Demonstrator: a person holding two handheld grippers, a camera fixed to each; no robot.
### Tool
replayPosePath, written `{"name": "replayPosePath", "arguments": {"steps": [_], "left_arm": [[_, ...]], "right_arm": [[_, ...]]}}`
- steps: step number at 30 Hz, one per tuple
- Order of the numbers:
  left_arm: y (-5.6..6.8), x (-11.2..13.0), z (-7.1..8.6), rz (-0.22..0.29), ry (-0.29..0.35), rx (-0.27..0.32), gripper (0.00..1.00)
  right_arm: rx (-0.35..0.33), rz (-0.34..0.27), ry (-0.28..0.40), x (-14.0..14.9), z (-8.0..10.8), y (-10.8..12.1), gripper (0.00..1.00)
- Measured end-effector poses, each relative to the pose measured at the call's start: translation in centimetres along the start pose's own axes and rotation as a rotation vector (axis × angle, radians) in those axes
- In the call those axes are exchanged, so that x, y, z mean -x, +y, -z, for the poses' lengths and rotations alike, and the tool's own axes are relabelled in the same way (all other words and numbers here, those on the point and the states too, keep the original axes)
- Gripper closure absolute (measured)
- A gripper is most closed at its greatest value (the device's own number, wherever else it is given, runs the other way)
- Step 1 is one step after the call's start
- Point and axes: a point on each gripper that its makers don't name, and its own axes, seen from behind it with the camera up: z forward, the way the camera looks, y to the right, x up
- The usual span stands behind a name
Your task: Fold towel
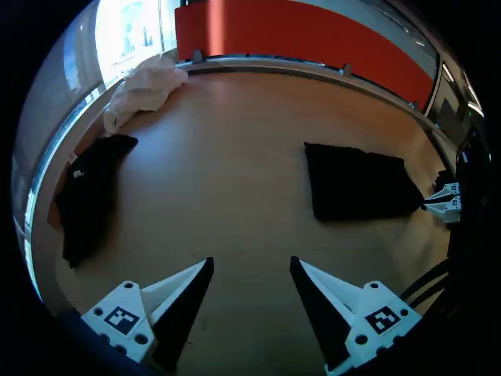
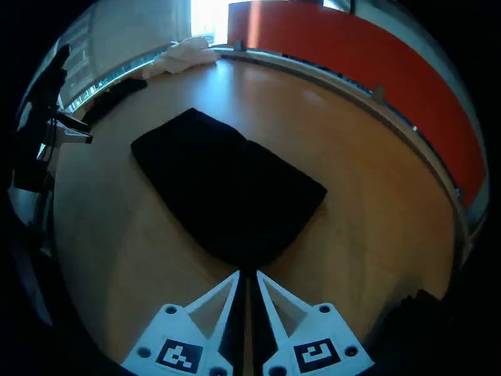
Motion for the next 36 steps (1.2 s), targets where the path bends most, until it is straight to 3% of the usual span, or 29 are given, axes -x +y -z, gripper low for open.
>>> {"name": "replayPosePath", "arguments": {"steps": [12, 21, 30, 36], "left_arm": [[0.0, -0.2, 0.5, 0.024, 0.012, 0.001, 0.10], [0.7, 0.1, 0.8, 0.043, 0.019, 0.016, 0.10], [0.7, -0.3, 1.5, 0.059, 0.035, 0.026, 0.10], [0.2, -0.9, 2.4, 0.071, 0.055, 0.027, 0.10]], "right_arm": [[0.006, 0.123, 0.120, -8.5, 1.7, -0.5, 0.96], [-0.014, 0.219, 0.202, -14.9, 2.5, -1.9, 0.96], [-0.038, 0.269, 0.203, -16.5, 2.2, -3.0, 0.96], [-0.085, 0.324, 0.213, -18.6, 0.9, -5.2, 0.96]]}}
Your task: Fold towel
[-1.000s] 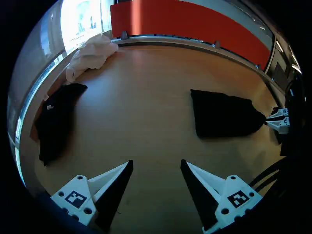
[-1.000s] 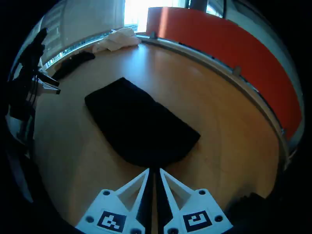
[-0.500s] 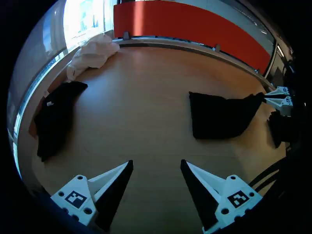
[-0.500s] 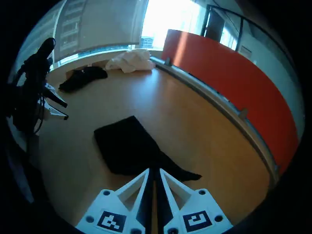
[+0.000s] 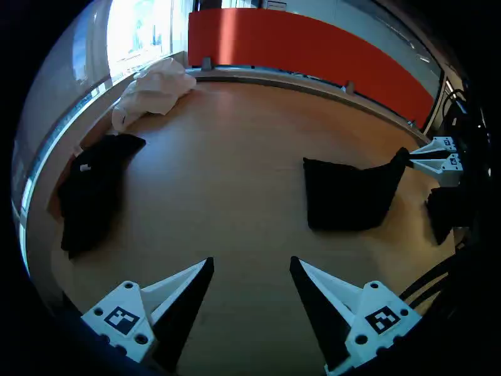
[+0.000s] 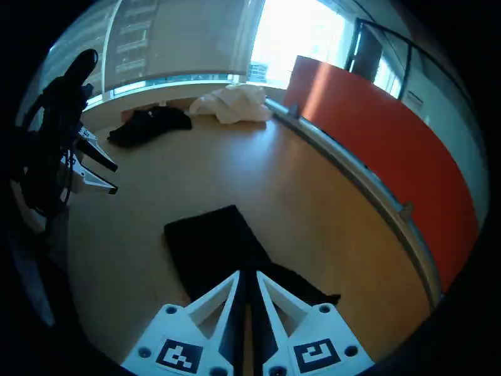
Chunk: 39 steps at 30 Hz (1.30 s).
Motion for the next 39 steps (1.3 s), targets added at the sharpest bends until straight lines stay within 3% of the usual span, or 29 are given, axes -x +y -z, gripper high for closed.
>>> {"name": "replayPosePath", "arguments": {"steps": [9, 15, 18, 21, 28, 30, 36, 39], "left_arm": [[-1.1, 0.2, 0.7, 0.011, 0.013, -0.017, 0.10], [-1.6, 1.1, 1.1, 0.039, 0.012, -0.025, 0.10], [-1.7, 1.6, 1.1, 0.055, 0.008, -0.026, 0.10], [-1.6, 1.9, 1.1, 0.065, 0.005, -0.022, 0.10], [-1.4, 1.9, 0.9, 0.065, 0.001, -0.012, 0.10], [-1.4, 1.8, 0.8, 0.061, -0.001, -0.012, 0.10], [-1.4, 1.5, 0.8, 0.060, 0.002, -0.012, 0.10], [-1.3, 1.4, 0.9, 0.066, 0.005, -0.011, 0.10]], "right_arm": [[-0.117, 0.085, 0.000, -3.7, -4.6, -4.0, 0.96], [-0.202, 0.089, -0.029, -4.0, -8.4, -8.1, 0.96], [-0.236, 0.069, -0.066, -2.8, -10.3, -9.7, 0.96], [-0.250, 0.056, -0.096, -1.7, -11.3, -10.6, 0.97], [-0.246, 0.048, -0.102, -1.4, -11.3, -10.5, 0.95], [-0.244, 0.044, -0.100, -1.5, -11.2, -10.3, 0.89], [-0.226, 0.031, -0.092, -1.5, -10.7, -9.6, 0.36], [-0.216, 0.025, -0.090, -1.2, -10.5, -9.3, 0.34]]}}
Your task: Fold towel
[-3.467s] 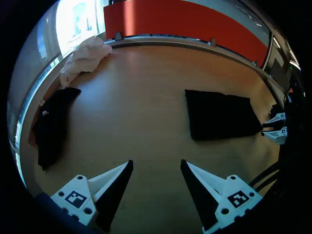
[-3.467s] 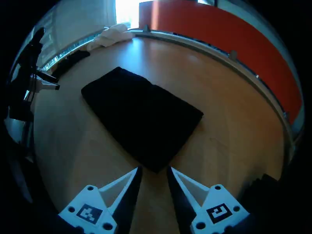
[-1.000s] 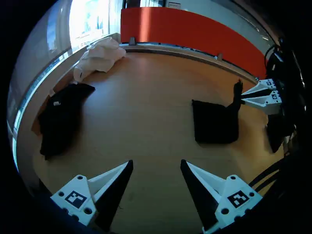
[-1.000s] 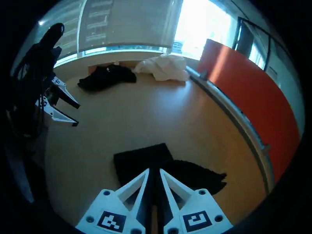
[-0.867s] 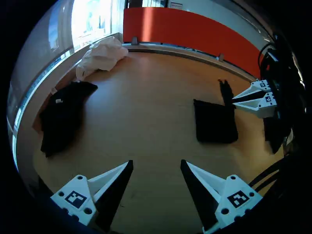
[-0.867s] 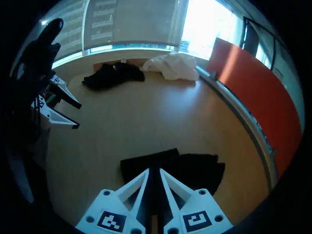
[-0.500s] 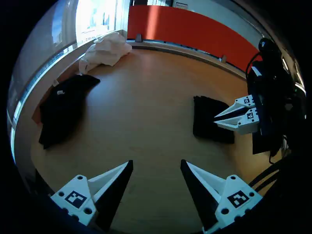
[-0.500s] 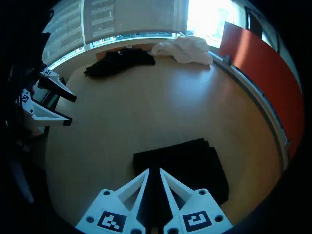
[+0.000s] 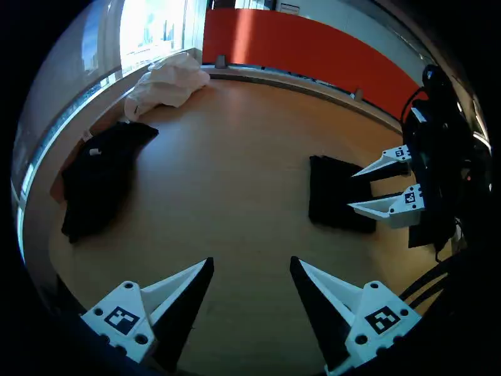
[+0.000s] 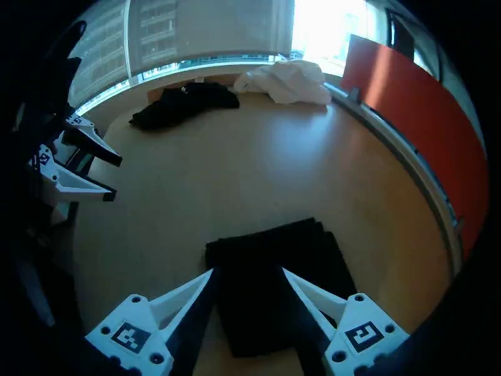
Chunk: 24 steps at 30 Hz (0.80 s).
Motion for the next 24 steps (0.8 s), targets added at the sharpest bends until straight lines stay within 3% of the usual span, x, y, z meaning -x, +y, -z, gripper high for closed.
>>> {"name": "replayPosePath", "arguments": {"steps": [12, 24], "left_arm": [[0.0, 0.0, 0.0, 0.006, 0.001, -0.005, 0.10], [0.7, 0.0, -0.1, 0.002, 0.000, 0.001, 0.10]], "right_arm": [[0.034, -0.066, -0.015, 3.1, 1.4, 0.0, 0.34], [0.073, -0.184, -0.044, 7.9, 3.1, -0.7, 0.34]]}}
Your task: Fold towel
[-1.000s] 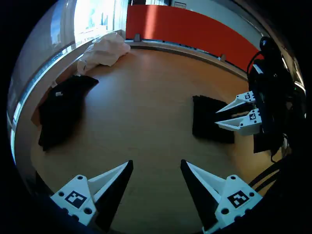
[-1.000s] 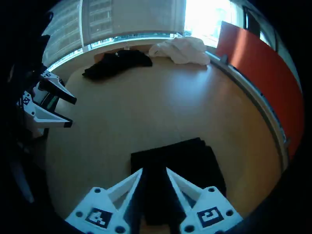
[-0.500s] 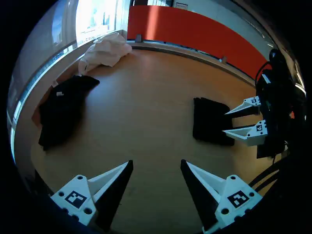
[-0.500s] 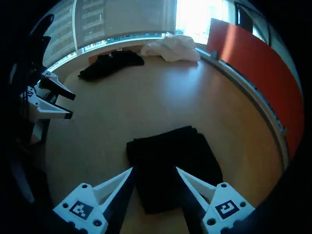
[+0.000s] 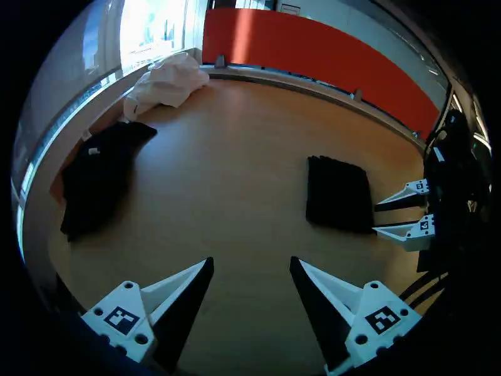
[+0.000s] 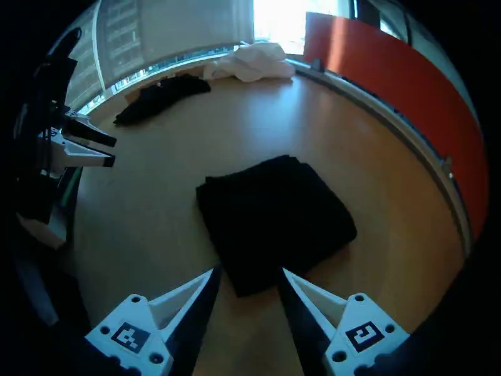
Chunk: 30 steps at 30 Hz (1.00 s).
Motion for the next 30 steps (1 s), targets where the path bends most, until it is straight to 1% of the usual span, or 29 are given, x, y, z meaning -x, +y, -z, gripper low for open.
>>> {"name": "replayPosePath", "arguments": {"steps": [3, 9, 15, 21, 25, 30], "left_arm": [[0.2, 0.0, -0.1, -0.003, 0.000, 0.002, 0.10], [0.5, 0.1, -0.1, -0.008, -0.003, 0.006, 0.10], [0.7, 0.2, -0.1, -0.008, -0.003, 0.009, 0.10], [0.7, 0.4, -0.1, -0.007, -0.006, 0.008, 0.10], [0.7, 0.5, 0.0, -0.010, -0.007, 0.009, 0.10], [0.7, 0.5, 0.0, -0.013, -0.007, 0.009, 0.10]], "right_arm": [[0.009, -0.013, -0.008, 0.8, 0.1, 0.1, 0.34], [0.018, -0.028, -0.008, 1.1, 0.1, 0.1, 0.34], [0.036, -0.046, -0.024, 2.2, -0.4, 0.2, 0.36], [0.059, -0.082, -0.028, 2.9, -1.0, 0.4, 0.39], [0.068, -0.099, -0.022, 2.9, -1.2, 0.5, 0.49], [0.075, -0.114, -0.021, 3.0, -1.4, 0.8, 0.69]]}}
